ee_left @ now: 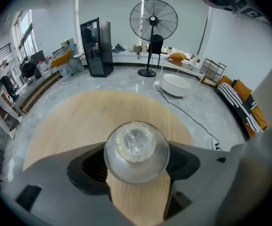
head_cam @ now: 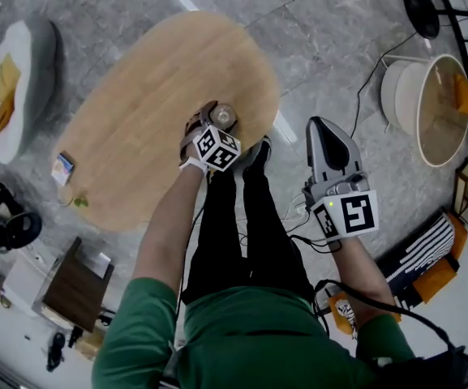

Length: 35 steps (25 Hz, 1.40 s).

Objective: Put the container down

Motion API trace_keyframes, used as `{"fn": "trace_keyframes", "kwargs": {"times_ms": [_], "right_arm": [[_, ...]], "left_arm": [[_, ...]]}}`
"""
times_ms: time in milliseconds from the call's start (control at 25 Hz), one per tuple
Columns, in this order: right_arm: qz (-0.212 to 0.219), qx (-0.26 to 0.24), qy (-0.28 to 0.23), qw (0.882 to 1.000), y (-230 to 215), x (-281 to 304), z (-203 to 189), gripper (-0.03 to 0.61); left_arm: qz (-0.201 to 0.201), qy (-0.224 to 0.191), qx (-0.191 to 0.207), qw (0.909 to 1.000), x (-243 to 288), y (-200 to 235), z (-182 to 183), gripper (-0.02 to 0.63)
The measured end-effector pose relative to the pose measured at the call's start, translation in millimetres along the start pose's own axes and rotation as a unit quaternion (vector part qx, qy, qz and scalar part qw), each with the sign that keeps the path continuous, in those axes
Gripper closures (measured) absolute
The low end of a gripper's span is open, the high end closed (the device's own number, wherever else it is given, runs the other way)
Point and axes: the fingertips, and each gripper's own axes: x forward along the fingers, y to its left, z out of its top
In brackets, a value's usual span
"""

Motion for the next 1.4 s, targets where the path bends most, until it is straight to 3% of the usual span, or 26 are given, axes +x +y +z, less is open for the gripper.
{"fn": "trace_keyframes", "kwargs": {"times_ms": [400, 600, 800, 960, 1080, 1400], "right_arm": [[0.029, -0.01, 0.054, 0.998, 21.8, 41.6, -66.0, 0.557], [0.027, -0.011, 0.068, 0.997, 17.0, 67.2, -96.9, 0.557], [0.029, 0.003, 0.116, 0.993, 17.6, 95.7, -151.7, 0.557], [0.034, -0.006, 0.152, 0.988, 17.0, 102.0, -183.3, 0.557], [0.034, -0.004, 0.165, 0.986, 16.6, 101.8, -191.3, 0.557], [0.044, -0.01, 0.151, 0.988, 29.0, 76.5, -147.2, 0.556]], "left_arm": [[0.006, -0.016, 0.002, 0.9998, 4.2, -5.0, -2.9, 0.27], [0.021, -0.019, 0.022, 0.9994, 4.5, -3.7, -3.2, 0.27], [0.034, -0.031, 0.026, 0.9986, 5.4, -1.9, -7.3, 0.268], [0.019, -0.064, -0.003, 0.9978, 3.5, -8.6, -2.7, 0.24], [0.017, -0.064, -0.018, 0.9976, -1.5, -9.9, -5.6, 0.232], [0.035, -0.099, -0.106, 0.9887, -73.3, -2.3, 11.9, 0.233]]}}
